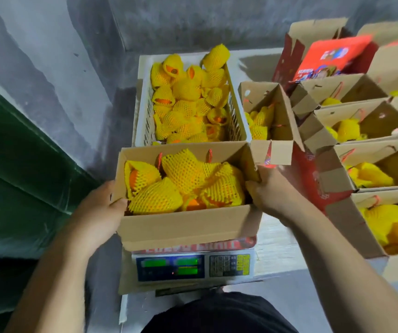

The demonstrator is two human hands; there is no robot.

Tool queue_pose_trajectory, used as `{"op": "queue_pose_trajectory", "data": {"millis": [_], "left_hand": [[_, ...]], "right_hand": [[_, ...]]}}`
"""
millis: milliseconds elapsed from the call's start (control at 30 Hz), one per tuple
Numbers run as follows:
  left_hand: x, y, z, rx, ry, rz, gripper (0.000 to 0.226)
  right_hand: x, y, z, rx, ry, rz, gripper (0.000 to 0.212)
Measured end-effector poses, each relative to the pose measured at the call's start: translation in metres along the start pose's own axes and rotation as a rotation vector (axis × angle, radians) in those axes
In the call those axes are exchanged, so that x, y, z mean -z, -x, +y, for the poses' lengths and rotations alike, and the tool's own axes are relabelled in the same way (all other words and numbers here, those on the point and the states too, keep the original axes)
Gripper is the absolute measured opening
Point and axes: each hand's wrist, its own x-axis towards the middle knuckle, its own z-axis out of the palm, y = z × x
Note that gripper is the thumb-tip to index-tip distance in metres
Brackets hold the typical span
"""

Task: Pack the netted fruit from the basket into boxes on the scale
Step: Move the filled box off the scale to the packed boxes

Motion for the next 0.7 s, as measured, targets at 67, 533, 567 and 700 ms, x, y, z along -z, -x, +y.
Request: {"op": "queue_pose_trajectory", "data": {"millis": [67,533,567,700], "left_hand": [[0.002,0.006,0.005,0.001,-0.070,0.018,0.017],[0.007,0.070,0.063,-0.413,-0.177,-0.055,0.052],[0.000,0.074,0.069,-0.450,-0.185,-0.075,0.052],[-0.030,0.097,0.105,-0.561,-0.179,-0.180,0.051]], "right_hand": [[0.005,0.001,-0.003,-0.008,-0.003,-0.016,0.022],[0.082,0.168,0.019,-0.070,-0.066,0.326,0.022],[0.084,0.181,0.026,-0.091,-0.084,0.372,0.020],[0.093,0.222,0.061,-0.206,-0.125,0.555,0.018]]}}
